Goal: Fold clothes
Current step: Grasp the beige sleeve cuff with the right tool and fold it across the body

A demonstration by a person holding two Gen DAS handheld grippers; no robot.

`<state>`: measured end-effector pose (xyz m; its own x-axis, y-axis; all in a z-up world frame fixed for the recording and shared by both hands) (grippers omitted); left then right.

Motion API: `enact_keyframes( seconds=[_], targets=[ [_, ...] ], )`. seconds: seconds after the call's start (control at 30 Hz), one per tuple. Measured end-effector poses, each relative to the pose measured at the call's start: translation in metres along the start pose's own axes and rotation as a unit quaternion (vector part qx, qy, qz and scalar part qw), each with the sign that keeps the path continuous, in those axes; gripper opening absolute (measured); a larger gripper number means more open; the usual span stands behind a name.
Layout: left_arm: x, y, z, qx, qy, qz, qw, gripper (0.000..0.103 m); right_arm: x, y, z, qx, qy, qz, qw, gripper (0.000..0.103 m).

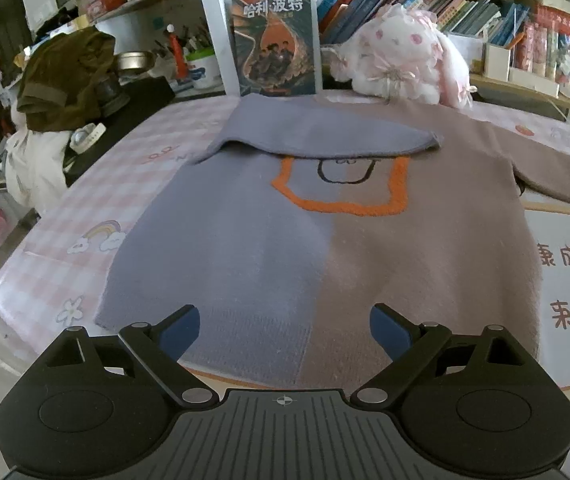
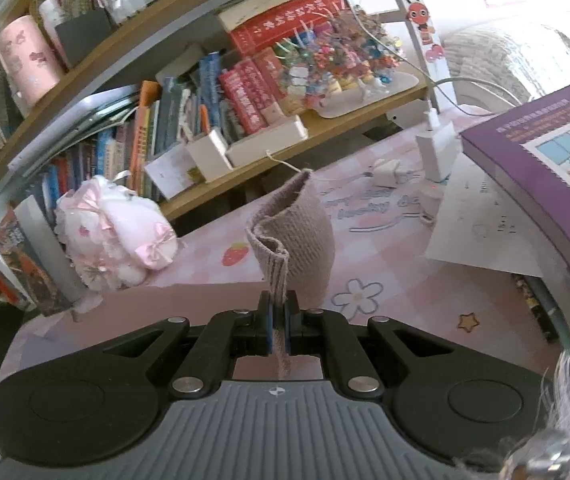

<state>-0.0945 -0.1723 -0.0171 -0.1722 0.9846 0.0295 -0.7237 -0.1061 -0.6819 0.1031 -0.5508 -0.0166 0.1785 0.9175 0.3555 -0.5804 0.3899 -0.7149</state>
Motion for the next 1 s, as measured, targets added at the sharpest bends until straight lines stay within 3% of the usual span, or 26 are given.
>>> enact_keyframes(
  seconds=[0.23, 0.43, 0.57, 0.73, 1.0],
  targets=[
    [0.010, -0.005, -0.004, -0.018, 0.018, -0.011, 0.9996, 0.099, 0.022, 0.001, 0.007, -0.007, -0.003, 0.018, 1.000, 0.005],
    [0.030, -0.010, -0.009, -0.040, 0.041, -0.031, 0.9979, 0.099, 0.070, -0.002, 0.013, -0.022, -0.019, 0.031, 0.999, 0.005],
    [0.055, -0.017, -0.013, -0.053, 0.050, -0.064, 0.9953, 0.100, 0.122, -0.001, 0.016, -0.030, -0.028, 0.039, 0.998, 0.005],
    [0.098, -0.027, -0.016, -0.069, 0.074, -0.070, 0.9924, 0.101, 0.200, 0.009, 0.017, -0.034, -0.046, 0.073, 0.996, 0.005],
    [0.149, -0.028, -0.023, -0.076, 0.105, -0.100, 0.9865, 0.101, 0.308, 0.041, 0.000, -0.038, -0.047, 0.136, 0.989, 0.005]
  ],
)
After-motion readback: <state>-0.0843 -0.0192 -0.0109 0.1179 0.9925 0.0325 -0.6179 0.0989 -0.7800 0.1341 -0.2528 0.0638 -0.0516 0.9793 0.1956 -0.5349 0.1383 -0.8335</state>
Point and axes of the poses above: each gripper's, at about its wrist camera, not at the fingertips, and z roughly against the way its jaws point, x to its left, y to its underside, the point moved 4 cm from there along -z, roughly the way its jaws point, and after that the axes turned 10 degrees about y, right-handed, at the moved point
